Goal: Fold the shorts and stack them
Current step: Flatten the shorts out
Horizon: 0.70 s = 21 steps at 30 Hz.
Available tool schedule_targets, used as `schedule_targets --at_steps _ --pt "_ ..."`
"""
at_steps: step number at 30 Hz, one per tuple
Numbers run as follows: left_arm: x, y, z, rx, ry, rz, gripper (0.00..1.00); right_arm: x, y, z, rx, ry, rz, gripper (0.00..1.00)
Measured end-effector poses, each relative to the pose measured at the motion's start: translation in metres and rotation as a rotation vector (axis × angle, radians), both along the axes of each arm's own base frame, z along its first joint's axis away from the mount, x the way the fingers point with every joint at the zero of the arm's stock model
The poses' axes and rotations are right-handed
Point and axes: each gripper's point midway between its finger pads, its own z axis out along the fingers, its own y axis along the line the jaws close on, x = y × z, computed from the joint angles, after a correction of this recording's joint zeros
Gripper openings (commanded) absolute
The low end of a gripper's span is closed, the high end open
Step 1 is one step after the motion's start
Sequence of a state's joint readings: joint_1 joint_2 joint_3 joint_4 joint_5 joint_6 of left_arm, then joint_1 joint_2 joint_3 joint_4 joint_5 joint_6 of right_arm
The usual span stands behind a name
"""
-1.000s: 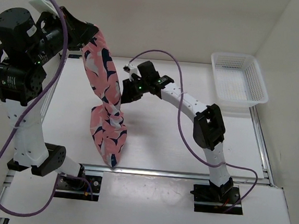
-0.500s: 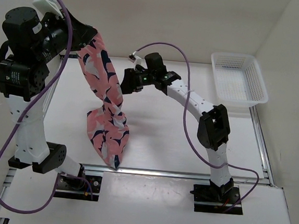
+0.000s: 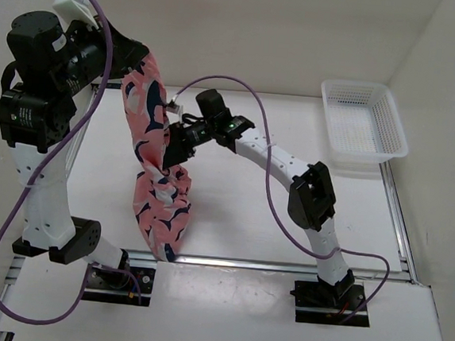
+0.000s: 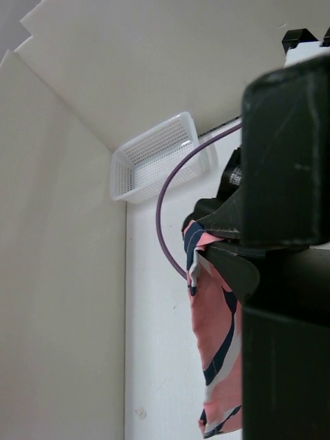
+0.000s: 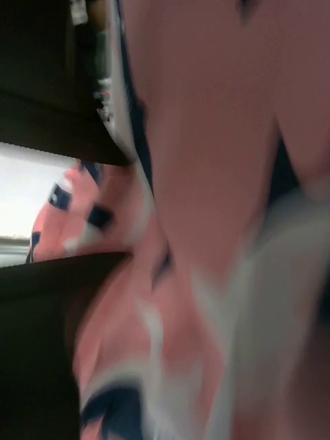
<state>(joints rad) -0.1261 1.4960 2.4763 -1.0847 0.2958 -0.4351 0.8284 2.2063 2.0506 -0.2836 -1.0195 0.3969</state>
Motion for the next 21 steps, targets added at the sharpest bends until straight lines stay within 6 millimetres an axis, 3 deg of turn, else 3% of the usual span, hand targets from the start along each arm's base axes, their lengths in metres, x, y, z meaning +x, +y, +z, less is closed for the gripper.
schedule_targets --at_steps 1,2,3,7,12,17,21 --pt "0.001 0.000 -0.001 0.001 0.004 0.000 0.10 -0.010 0.002 0.003 0.011 0.005 0.034 0.28" --pt "0.003 0.000 -0.003 0.002 0.010 0.000 0.10 -0.021 0.005 0.005 0.017 0.015 0.068 0.05" --pt "0.004 0.000 -0.006 0.003 0.018 0.003 0.10 -0.029 0.006 0.007 0.022 0.022 0.094 0.00" --pt "0.013 0.001 -0.012 0.007 0.037 0.017 0.10 -0.038 0.001 0.006 0.015 0.043 0.116 0.00" --pt "0.032 0.000 -0.018 0.010 0.052 0.025 0.10 -0.017 -0.023 0.009 -0.023 0.038 0.007 0.00" --pt "0.067 -0.007 -0.021 -0.007 0.054 0.003 0.10 0.015 -0.054 0.052 0.024 -0.050 -0.129 0.00" --pt "0.103 -0.023 -0.022 -0.059 0.046 -0.057 0.10 0.029 -0.078 0.081 0.068 -0.119 -0.202 0.00"
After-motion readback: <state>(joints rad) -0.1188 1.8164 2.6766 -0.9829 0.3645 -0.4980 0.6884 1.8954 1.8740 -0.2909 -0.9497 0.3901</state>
